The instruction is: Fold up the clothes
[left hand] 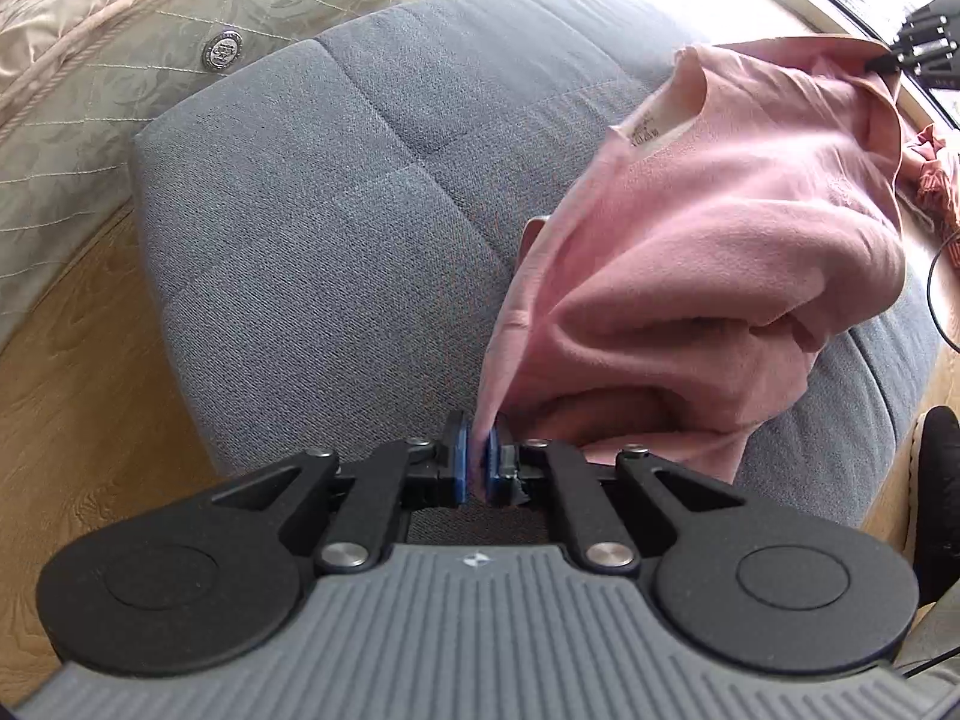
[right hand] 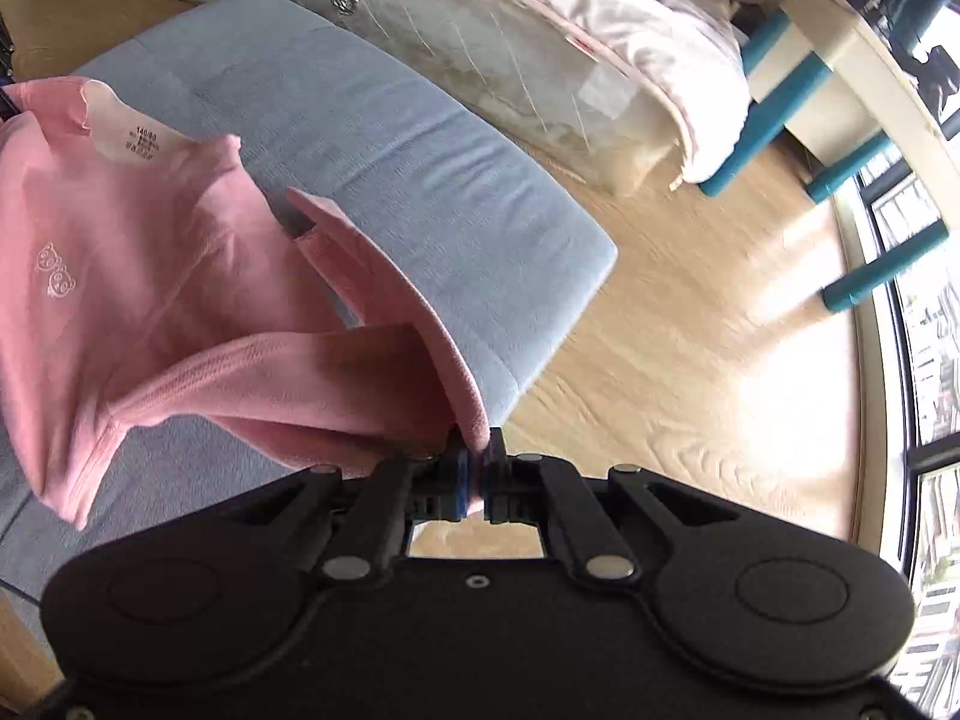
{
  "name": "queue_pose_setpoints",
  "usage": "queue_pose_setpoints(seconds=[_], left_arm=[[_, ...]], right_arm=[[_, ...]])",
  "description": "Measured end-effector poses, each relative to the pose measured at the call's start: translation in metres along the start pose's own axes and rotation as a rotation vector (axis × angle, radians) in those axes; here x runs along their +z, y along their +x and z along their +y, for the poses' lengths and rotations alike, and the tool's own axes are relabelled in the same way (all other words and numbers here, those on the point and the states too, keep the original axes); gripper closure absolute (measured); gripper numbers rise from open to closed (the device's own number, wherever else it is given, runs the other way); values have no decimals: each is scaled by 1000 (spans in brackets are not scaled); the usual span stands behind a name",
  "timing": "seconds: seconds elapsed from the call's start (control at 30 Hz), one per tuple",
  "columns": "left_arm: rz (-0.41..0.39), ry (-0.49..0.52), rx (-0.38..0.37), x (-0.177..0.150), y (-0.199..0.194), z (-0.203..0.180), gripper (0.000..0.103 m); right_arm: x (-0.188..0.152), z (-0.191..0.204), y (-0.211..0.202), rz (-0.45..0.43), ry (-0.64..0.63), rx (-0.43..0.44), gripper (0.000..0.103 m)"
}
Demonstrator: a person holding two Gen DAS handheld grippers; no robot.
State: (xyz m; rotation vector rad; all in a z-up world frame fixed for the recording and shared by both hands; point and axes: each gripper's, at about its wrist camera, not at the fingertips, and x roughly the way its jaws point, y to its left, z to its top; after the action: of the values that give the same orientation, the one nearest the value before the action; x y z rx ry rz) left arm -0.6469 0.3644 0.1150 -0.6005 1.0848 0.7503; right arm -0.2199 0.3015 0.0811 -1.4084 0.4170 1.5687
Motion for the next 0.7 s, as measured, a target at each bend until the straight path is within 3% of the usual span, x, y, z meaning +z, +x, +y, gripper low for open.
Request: queue_pose_setpoints(seconds=[0.13, 0.23, 0.3, 0.37, 0.43, 0.47, 0.53, 0.7], left_arm=[[11, 22, 1, 2, 5, -6, 96], [8, 35, 11, 4, 5, -8, 96], [-11, 47, 18, 8, 2, -9, 96], [-38, 74, 32, 15, -2, -12, 96], [-59, 108, 47, 24, -3, -16, 92], [-55, 138, 57, 30, 0, -19, 91], [-48, 196, 75, 43, 7, -24, 84], [-42, 260, 125, 72, 28, -24, 66]], right_arm=[[-42, 9, 3, 142, 85, 85, 93], [-59, 29, 15, 259, 66, 179, 85], [-59, 38, 15, 270, 20, 153, 77], [-49, 39, 5, 205, -7, 117, 75], [-31, 35, -11, 72, -2, 130, 69], [-21, 34, -15, -2, -2, 163, 61], [-2, 35, -18, -129, -14, 238, 56], [41, 49, 27, -171, -80, 316, 51]])
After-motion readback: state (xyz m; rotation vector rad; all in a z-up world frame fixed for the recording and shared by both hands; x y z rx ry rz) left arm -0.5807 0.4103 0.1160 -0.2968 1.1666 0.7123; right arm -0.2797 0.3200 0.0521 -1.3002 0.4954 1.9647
